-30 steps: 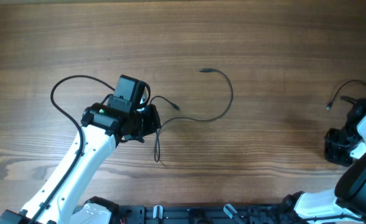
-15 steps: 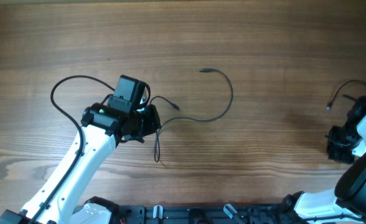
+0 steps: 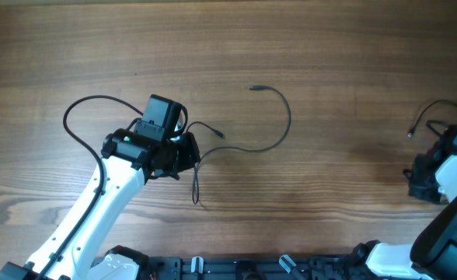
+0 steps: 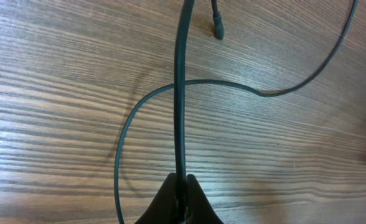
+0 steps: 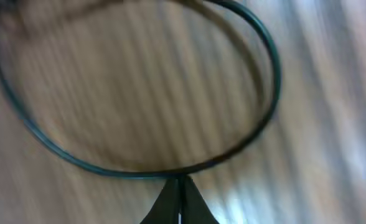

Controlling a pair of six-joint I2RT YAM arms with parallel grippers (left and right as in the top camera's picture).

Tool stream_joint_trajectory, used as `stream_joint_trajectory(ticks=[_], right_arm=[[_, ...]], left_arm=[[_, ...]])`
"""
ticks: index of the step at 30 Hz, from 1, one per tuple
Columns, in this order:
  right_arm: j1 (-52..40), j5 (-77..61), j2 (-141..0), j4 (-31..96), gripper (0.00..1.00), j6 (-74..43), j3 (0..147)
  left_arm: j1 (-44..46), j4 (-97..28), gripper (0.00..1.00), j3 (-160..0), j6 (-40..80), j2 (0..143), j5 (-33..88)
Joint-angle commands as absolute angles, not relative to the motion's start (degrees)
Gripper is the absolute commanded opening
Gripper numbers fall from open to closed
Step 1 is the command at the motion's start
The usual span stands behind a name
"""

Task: Untangle cables
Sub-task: 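Lower and release the cable at the right side with the right gripper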

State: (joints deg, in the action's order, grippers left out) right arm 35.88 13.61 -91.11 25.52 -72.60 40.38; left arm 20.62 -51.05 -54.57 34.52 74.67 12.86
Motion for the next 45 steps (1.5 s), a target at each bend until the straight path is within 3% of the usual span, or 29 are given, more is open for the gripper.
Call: stream_joint_trajectory(ticks=[1,16,22,30,37,44,45], right_arm=[[36.0,12.2,-96.2,19.6,0.04,-73.6,34.2],[36.0,22.7,-96.7,1.3,0.05,-69.0,34.2],[36.1,21.8,-105.2,-3.5,0.04,-69.0,34.2],[46.7,12.5,-114.7,1.3,0.04,-67.2,41.8],[55.3,9.2,-114.9,4.1,0.05,-63.1,47.1],[56.9,5.1,-114.9,4.1,0.05,-53.6,55.8],[56.8,3.4,-114.9,4.1,0.1,-52.4,56.6]], left_arm=[[20.5,-51.3,0.04,-54.3,33.2,74.0,11.9],[20.5,-51.3,0.04,-54.3,33.2,74.0,11.9],[20.5,-51.3,0.04,-54.3,33.2,74.0,11.9],[20.5,-51.3,0.04,-54.3,33.2,74.0,11.9],[20.5,-51.3,0.04,-54.3,33.2,74.0,11.9],[20.5,-51.1,0.04,-54.3,33.2,74.0,11.9],[20.5,-51.1,0.04,-54.3,33.2,74.0,11.9]])
